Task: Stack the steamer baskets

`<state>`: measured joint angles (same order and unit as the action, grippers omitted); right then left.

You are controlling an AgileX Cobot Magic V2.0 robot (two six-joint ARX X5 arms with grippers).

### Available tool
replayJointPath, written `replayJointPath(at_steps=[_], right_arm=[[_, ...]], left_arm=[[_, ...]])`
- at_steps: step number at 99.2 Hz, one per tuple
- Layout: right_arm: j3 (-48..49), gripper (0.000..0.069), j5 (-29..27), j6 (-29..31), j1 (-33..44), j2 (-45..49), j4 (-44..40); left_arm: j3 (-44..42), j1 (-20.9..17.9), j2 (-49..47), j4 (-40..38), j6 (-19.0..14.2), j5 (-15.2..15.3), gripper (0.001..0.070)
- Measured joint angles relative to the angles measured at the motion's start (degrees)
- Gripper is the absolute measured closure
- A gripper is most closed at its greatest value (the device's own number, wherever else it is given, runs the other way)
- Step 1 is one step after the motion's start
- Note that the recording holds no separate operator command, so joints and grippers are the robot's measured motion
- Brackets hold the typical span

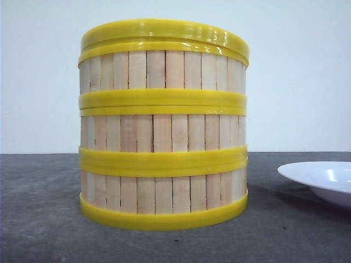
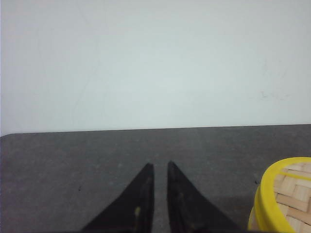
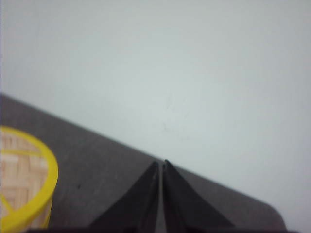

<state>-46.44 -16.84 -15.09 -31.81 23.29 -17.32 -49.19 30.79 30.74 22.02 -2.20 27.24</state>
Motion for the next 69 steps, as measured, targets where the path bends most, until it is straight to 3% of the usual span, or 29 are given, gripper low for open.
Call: replayJointPath(at_steps=[47, 69], right_arm=[[-0.1, 0.0682, 0.0, 0.1, 0.1, -0.4, 3.3], [1.7, 0.0683, 0.5, 0.4, 10.3, -7.9, -11.1]], left_arm=[[0.0, 0.0, 0.0, 0.0, 0.0, 0.0, 0.0678], [0.0, 0.0, 0.0, 0.0, 0.0, 0.0, 0.0678]])
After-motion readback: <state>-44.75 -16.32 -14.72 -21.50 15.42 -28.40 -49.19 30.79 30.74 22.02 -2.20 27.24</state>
